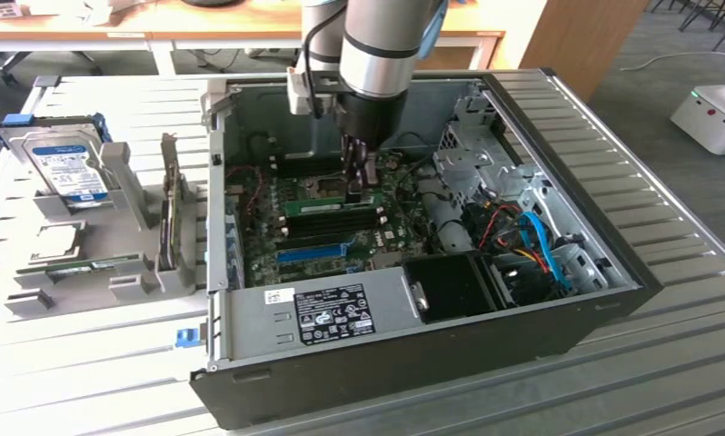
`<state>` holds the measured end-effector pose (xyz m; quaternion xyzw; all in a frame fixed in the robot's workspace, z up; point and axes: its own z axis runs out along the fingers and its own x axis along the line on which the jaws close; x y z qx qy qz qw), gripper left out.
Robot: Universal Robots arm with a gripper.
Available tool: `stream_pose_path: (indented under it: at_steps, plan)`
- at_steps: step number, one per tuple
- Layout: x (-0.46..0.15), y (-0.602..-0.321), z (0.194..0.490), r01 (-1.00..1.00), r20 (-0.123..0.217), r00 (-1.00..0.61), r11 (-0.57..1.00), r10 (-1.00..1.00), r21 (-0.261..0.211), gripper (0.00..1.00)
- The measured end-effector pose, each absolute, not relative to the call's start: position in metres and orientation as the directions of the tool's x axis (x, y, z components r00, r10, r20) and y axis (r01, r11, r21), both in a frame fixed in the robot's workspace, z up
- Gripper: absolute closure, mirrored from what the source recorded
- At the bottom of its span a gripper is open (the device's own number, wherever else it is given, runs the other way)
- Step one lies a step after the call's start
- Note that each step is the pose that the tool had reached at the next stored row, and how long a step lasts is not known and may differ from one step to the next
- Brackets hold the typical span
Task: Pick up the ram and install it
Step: 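Insert the ram into the slot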
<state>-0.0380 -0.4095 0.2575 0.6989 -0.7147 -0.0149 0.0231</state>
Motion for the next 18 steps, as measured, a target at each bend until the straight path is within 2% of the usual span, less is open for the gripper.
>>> stream_pose_path:
  at_steps: [18]
  plan:
    - [-0.037,-0.410,0.247,-0.998,0.012,-0.022,0.023,-1.000,0.054,0.88]
